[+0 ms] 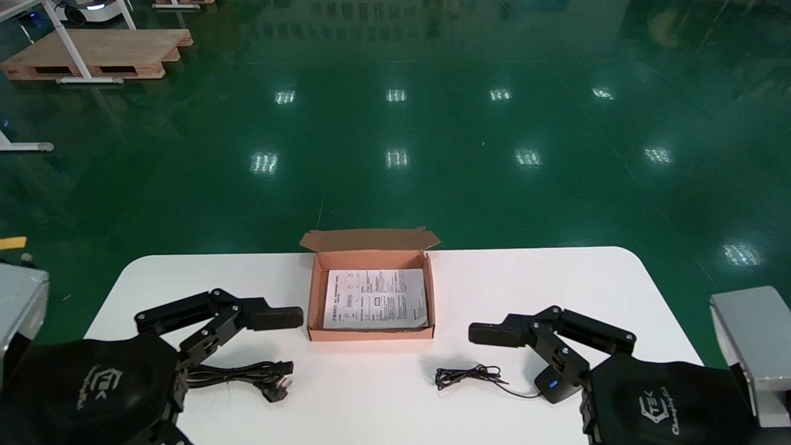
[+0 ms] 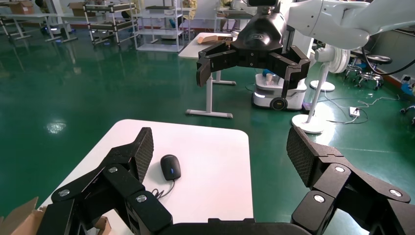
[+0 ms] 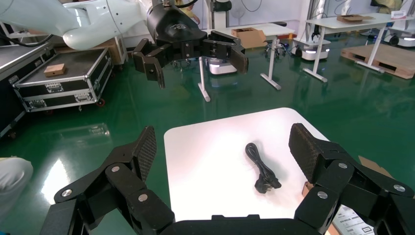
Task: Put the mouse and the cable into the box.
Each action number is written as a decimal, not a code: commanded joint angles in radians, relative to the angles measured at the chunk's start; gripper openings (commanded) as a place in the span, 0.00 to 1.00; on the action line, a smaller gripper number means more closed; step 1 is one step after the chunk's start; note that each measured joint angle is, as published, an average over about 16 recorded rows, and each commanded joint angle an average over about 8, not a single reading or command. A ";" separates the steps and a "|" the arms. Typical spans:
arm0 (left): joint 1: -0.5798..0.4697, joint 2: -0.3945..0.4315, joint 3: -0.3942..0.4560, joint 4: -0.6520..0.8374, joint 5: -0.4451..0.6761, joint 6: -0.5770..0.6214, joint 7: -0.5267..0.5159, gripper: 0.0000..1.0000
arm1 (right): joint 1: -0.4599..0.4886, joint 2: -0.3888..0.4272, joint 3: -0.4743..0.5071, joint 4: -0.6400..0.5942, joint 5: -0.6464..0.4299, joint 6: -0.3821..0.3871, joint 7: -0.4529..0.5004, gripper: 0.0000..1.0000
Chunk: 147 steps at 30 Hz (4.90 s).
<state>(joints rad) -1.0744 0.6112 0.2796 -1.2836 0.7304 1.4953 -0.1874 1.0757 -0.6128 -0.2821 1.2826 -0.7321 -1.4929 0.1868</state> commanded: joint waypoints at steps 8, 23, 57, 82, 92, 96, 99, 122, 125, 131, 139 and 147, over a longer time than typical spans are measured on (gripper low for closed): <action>0.000 0.000 0.000 0.000 0.000 0.000 0.000 1.00 | 0.000 0.000 0.000 0.000 0.000 0.000 0.000 1.00; 0.000 0.000 0.000 0.000 0.000 0.000 0.000 1.00 | 0.000 0.000 0.000 0.000 0.000 0.000 0.000 1.00; -0.329 0.192 0.390 0.209 0.993 -0.024 0.230 1.00 | 0.322 -0.291 -0.340 -0.348 -0.784 0.124 -0.120 1.00; -0.340 0.391 0.461 0.390 1.314 -0.382 0.251 1.00 | 0.299 -0.274 -0.331 -0.209 -0.812 0.190 -0.017 1.00; -0.416 0.455 0.466 0.609 1.341 -0.435 0.318 1.00 | 0.259 -0.238 -0.334 -0.122 -0.832 0.210 0.044 1.00; -0.429 0.469 0.465 0.662 1.332 -0.429 0.338 1.00 | 0.258 -0.243 -0.341 -0.129 -0.854 0.223 0.049 1.00; -0.435 0.478 0.467 0.692 1.332 -0.426 0.350 1.00 | 0.266 -0.254 -0.350 -0.158 -0.886 0.241 0.041 1.00; -0.462 0.507 0.474 0.778 1.337 -0.430 0.388 1.00 | 0.418 -0.623 -0.463 -0.816 -1.140 0.530 -0.223 1.00; -0.463 0.508 0.473 0.783 1.336 -0.431 0.392 1.00 | 0.432 -0.659 -0.470 -0.887 -1.150 0.563 -0.280 1.00; -0.465 0.511 0.473 0.791 1.334 -0.432 0.397 1.00 | 0.453 -0.710 -0.470 -0.997 -1.148 0.611 -0.358 1.00; -0.468 0.513 0.472 0.799 1.333 -0.433 0.402 1.00 | 0.496 -0.724 -0.459 -1.066 -1.116 0.606 -0.413 1.00; -0.469 0.514 0.472 0.804 1.332 -0.434 0.406 1.00 | 0.530 -0.711 -0.439 -1.107 -1.071 0.543 -0.485 1.00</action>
<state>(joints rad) -1.5437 1.1253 0.7515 -0.4796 2.0625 1.0612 0.2186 1.6030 -1.3269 -0.7236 0.1744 -1.8087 -0.9410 -0.2912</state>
